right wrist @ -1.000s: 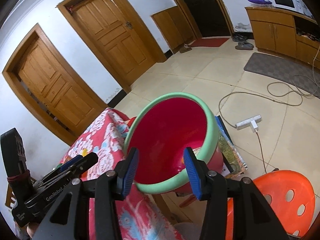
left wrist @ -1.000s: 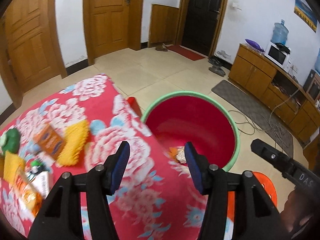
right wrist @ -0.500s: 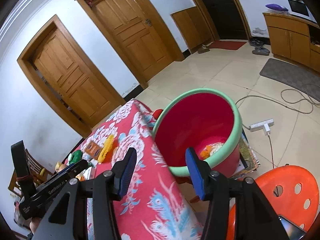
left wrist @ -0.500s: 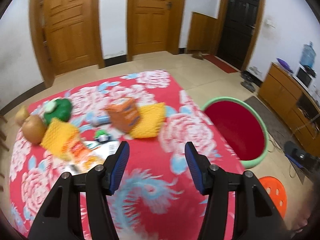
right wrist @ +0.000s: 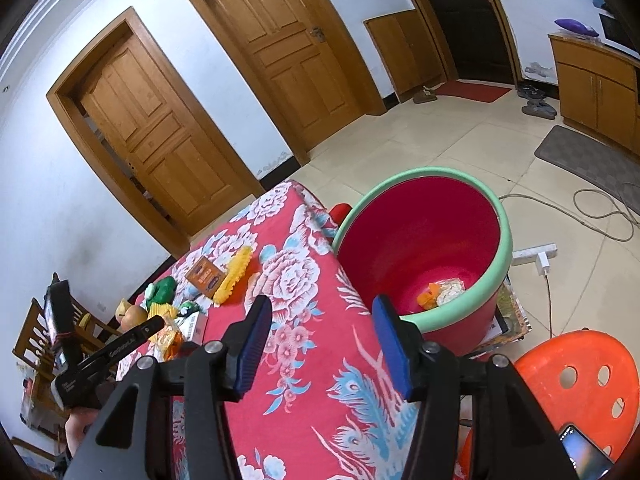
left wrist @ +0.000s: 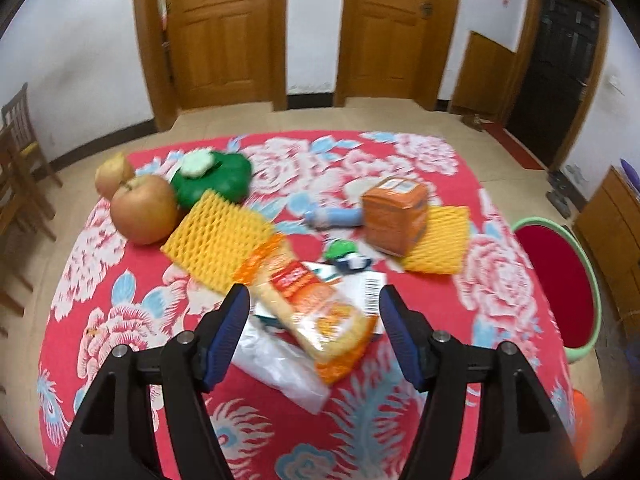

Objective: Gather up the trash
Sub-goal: 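Return to the table and grasp the snack packet with the left tool, then grasp the small orange box with the right tool while the left tool holds the packet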

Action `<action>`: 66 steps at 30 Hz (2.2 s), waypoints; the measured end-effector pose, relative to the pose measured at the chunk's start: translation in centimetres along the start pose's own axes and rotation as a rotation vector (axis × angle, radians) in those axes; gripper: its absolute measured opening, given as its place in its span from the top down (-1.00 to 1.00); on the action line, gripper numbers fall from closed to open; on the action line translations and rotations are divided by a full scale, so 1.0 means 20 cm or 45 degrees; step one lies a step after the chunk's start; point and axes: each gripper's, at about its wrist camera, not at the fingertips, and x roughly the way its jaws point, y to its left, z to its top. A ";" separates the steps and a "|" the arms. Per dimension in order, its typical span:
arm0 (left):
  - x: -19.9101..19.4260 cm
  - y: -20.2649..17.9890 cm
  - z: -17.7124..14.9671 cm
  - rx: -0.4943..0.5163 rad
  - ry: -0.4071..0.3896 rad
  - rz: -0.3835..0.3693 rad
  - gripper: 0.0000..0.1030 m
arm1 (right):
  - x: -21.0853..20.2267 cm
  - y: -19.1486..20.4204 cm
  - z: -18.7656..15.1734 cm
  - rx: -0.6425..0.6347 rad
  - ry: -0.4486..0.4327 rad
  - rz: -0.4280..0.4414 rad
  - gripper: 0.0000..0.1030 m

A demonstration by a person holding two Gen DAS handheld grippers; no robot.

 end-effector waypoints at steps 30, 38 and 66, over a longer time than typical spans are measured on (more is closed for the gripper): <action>-0.05 0.18 0.05 -0.042 -0.091 -0.216 0.16 | 0.15 0.41 0.05 -0.230 0.087 0.068 -0.18; -0.04 0.32 0.13 -0.083 -0.148 -0.168 0.16 | 0.36 0.64 0.09 -0.345 0.157 0.101 -0.44; 0.09 0.47 0.07 -0.176 -0.137 -0.171 0.16 | 1.15 0.98 0.03 -0.663 0.301 0.097 -0.15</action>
